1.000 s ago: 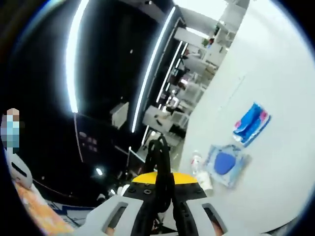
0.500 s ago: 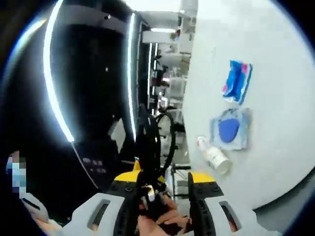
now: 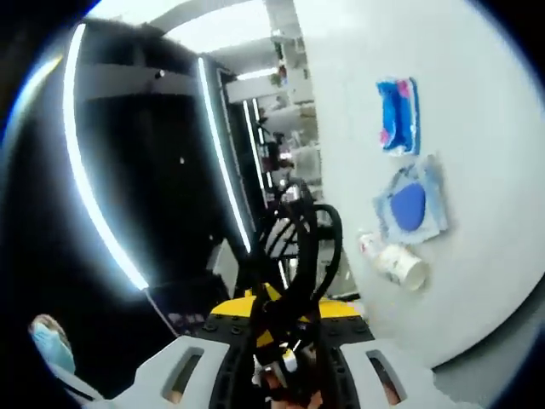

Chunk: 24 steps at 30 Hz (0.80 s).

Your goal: Arrange the tabletop items into an orderly group along one side of the table until the central work area is clear of visible clutter.

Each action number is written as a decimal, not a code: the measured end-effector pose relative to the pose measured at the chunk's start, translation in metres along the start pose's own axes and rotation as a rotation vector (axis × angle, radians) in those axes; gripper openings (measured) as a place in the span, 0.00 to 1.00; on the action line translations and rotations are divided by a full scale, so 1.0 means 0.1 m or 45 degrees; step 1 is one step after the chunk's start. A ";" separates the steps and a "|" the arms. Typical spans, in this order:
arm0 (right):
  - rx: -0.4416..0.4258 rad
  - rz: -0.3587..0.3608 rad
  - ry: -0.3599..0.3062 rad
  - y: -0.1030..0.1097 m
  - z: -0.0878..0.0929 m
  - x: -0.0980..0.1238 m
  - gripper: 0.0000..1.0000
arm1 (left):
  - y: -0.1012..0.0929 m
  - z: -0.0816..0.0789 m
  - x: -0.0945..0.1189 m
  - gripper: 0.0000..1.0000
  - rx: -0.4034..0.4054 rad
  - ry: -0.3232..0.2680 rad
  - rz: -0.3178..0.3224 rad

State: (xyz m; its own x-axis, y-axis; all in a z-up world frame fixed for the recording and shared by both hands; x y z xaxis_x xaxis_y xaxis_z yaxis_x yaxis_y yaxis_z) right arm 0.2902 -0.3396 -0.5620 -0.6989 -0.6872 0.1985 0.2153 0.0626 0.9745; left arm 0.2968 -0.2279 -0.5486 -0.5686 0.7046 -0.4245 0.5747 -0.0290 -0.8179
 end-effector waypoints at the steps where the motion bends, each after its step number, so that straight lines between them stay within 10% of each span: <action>1: 0.029 0.027 -0.033 -0.01 -0.02 0.02 0.19 | 0.02 0.01 0.01 0.00 0.005 0.008 -0.007; 12: 0.272 0.084 -0.084 -0.02 -0.26 0.13 0.09 | 0.07 0.25 0.02 0.04 -0.033 0.231 -0.094; 24: 0.440 0.123 -0.109 0.01 -0.64 0.15 0.08 | 0.15 0.18 0.23 0.34 -0.373 0.364 -0.266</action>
State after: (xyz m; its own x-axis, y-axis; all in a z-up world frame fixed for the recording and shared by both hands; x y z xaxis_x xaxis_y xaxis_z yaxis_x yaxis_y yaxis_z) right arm 0.3239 -0.3965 -0.5643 -0.7444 -0.6038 0.2850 0.0502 0.3750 0.9256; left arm 0.2814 -0.2252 -0.5777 -0.5283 0.8427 -0.1040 0.6306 0.3074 -0.7126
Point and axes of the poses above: the point that each gripper's makers call its tool centre point, and the gripper's own axes: x roughly backward along the fingers, y roughly to its left, z roughly out of its underside, the point moved 7 cm from there along x, roughly backward along the fingers, and after that the axes turned 15 degrees about z, right-handed, at the moved point
